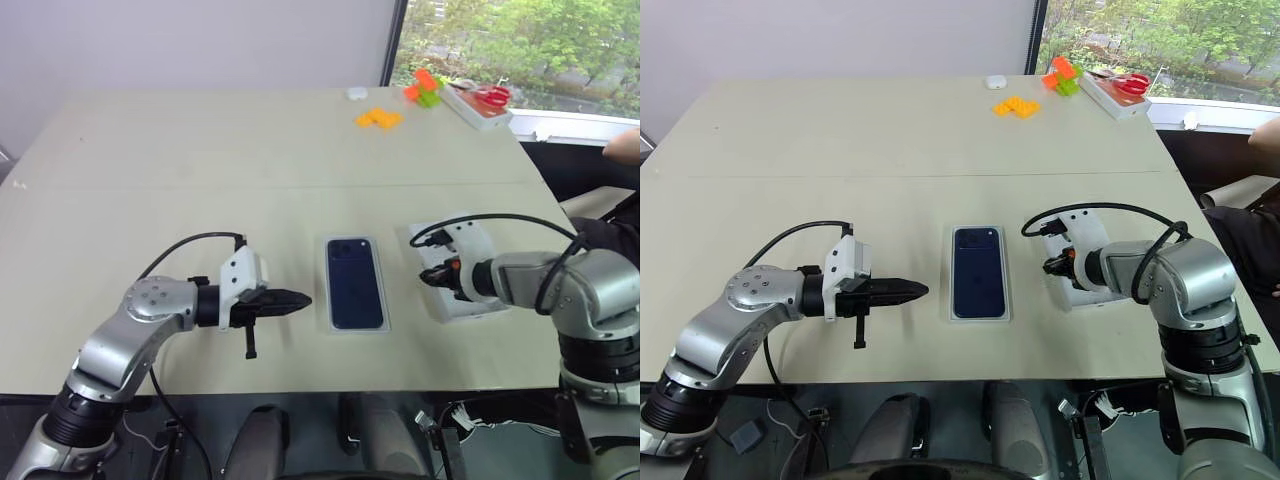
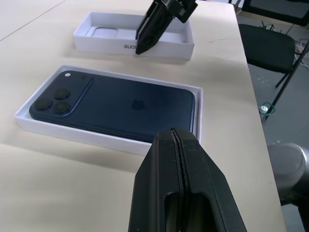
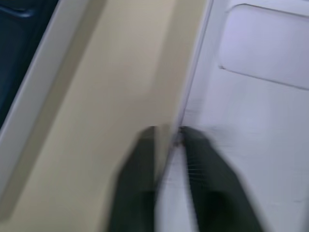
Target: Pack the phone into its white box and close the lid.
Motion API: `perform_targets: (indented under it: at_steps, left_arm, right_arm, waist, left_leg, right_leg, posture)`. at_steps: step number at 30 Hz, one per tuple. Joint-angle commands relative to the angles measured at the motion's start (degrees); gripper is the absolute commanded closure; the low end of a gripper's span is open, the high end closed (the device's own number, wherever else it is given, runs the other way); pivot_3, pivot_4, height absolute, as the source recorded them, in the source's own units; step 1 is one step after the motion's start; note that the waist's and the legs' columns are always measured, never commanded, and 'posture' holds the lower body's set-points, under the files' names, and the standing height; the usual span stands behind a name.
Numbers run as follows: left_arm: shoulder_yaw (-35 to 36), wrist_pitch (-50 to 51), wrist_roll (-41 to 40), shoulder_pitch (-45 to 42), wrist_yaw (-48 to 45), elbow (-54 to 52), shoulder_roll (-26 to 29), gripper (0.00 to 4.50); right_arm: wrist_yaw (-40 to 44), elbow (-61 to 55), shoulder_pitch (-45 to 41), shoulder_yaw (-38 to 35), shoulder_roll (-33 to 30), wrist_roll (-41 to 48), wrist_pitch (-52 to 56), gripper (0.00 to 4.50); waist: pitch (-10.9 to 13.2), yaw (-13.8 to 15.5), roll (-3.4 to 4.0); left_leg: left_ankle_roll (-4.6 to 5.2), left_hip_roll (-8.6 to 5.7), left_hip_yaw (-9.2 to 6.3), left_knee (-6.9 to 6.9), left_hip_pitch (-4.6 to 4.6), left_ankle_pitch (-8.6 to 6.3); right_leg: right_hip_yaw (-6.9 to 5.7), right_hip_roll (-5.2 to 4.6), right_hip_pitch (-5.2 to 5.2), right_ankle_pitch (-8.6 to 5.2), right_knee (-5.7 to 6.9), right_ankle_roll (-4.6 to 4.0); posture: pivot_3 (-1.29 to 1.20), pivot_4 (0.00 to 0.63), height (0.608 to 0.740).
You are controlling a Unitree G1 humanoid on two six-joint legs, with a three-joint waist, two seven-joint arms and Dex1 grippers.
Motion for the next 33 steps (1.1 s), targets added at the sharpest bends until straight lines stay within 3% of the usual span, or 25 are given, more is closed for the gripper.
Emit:
perform_targets:
  at_steps: [1,6,8,11,13,18,24,33]
  left_arm:
    - [2.35,-0.36,-1.51,0.52,0.57,-0.42,-0.04,4.5]
    - [7.66,0.19,-3.11,1.07,3.15,2.12,0.02,4.5]
    - [10.95,-0.54,-2.57,0.99,4.61,5.25,0.55,4.5]
    - [13.74,-2.26,-0.8,0.54,5.84,9.89,1.44,4.5]
    - [14.7,-2.94,-0.33,-0.01,6.41,12.0,1.56,4.5]
    - [16.21,-3.64,-0.39,-2.17,7.24,15.05,1.35,4.5]
    - [14.73,-3.55,0.1,-2.39,7.48,14.39,0.98,4.5]
    - [12.39,-2.13,0.0,-2.37,8.19,12.09,-0.64,4.5]
  right_arm:
    - [-2.81,1.57,-4.22,-5.34,-0.44,7.28,0.38,4.46]
    - [-3.51,1.65,-9.67,-13.53,2.28,20.75,0.38,4.46]
    - [-4.54,1.64,-11.14,-18.93,8.34,35.59,-0.07,4.46]
    - [-19.73,1.29,-6.47,-13.72,14.06,61.16,-14.66,4.46]
    - [-30.98,0.9,-3.35,-7.12,16.92,72.6,-25.2,4.46]
    - [-44.92,1.06,1.63,1.62,31.19,75.43,-36.7,4.46]
    - [-56.16,1.95,5.49,4.46,43.11,75.43,-41.38,4.46]
    - [-65.1,4.24,7.8,2.22,43.68,75.43,-42.8,4.46]
  waist:
    - [0.01,-0.1,0.01]
    - [0.01,-0.12,0.02]
    - [0.01,-0.18,0.01]
    - [0.0,-0.14,0.01]
    - [0.01,-0.02,0.03]
    - [0.03,-0.15,0.06]
    - [0.04,-0.16,0.08]
    - [0.06,-0.16,0.12]
  left_leg:
    - [0.0,0.0,0.01,0.0,0.01,0.0]
    - [0.02,0.04,0.0,-0.01,0.01,-0.01]
    - [0.08,0.11,-0.01,-0.02,0.03,-0.04]
    - [0.15,0.58,-0.01,-0.03,0.05,-0.08]
    - [0.18,0.7,-0.01,-0.04,0.02,-0.1]
    - [0.18,0.73,0.06,0.01,0.04,-0.1]
    - [0.18,0.86,-0.01,0.0,0.02,-0.1]
    - [0.18,0.86,-0.04,0.0,0.02,-0.1]
  right_leg:
    - [0.02,0.0,0.0,0.0,0.0,0.0]
    - [0.02,0.07,-0.02,0.0,0.01,0.01]
    - [0.01,0.15,-0.02,0.01,0.01,0.02]
    - [0.01,0.43,-0.01,0.05,-0.01,-0.01]
    - [0.01,0.52,-0.02,0.06,-0.02,-0.06]
    - [0.09,0.52,-0.07,0.12,0.0,-0.16]
    - [0.1,0.59,-0.12,0.18,0.0,-0.26]
    - [0.12,0.58,-0.12,0.09,-0.03,-0.4]
  posture:
    - [0.0,0.15,0.727]
    - [0.0,0.15,0.727]
    - [0.0,0.15,0.727]
    - [0.0,0.15,0.727]
    - [0.0,0.15,0.727]
    - [0.0,0.15,0.727]
    - [0.0,0.15,0.727]
    - [0.0,0.15,0.727]
